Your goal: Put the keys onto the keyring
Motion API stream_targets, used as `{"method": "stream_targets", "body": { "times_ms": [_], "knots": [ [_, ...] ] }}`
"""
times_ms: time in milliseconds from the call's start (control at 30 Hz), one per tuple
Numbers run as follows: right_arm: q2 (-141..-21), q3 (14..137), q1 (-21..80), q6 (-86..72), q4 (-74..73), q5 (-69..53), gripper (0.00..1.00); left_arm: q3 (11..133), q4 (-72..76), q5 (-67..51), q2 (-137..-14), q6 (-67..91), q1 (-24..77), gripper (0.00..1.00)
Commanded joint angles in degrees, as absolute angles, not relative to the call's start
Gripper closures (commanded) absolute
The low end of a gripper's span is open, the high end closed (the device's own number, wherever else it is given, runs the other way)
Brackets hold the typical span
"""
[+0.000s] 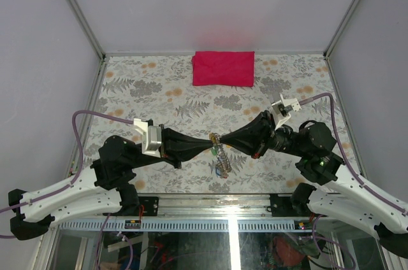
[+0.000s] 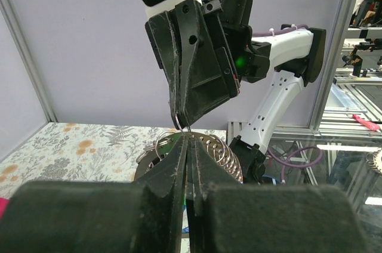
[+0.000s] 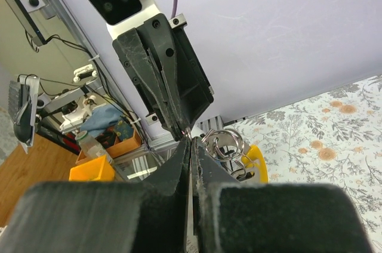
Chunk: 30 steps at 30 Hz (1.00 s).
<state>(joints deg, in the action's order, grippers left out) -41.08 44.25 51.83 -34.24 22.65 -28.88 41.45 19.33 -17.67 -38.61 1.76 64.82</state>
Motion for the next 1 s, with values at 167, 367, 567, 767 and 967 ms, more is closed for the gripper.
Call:
{"method": "stream_targets", "body": {
  "times_ms": [167, 367, 567, 767, 967],
  "knots": [
    [-37.28, 45.14, 51.75, -35.49, 28.65, -18.74, 1.0, 42.25, 17.58, -18.42, -37.51, 1.11, 64.89, 1.0],
    [-37.21, 43.88, 51.72, -36.38, 30.65, -18.24, 1.0, 42.31, 17.79, -18.67, -38.06, 1.14, 64.92, 1.0],
    [-36.86, 42.79, 51.77, -34.43, 32.19, -20.25, 1.0, 42.3, 18.42, -18.5, -37.82, 1.6, 64.94, 1.0],
    [-35.51, 41.56, 51.74, -28.28, 32.54, -24.27, 1.0, 42.59, 22.33, -15.35, -37.05, 4.23, 64.93, 0.92],
    [-34.52, 40.94, 51.77, -24.52, 33.48, -27.14, 1.0, 43.68, 26.44, -14.58, -39.11, 7.31, 64.92, 0.78]
  ]
}}
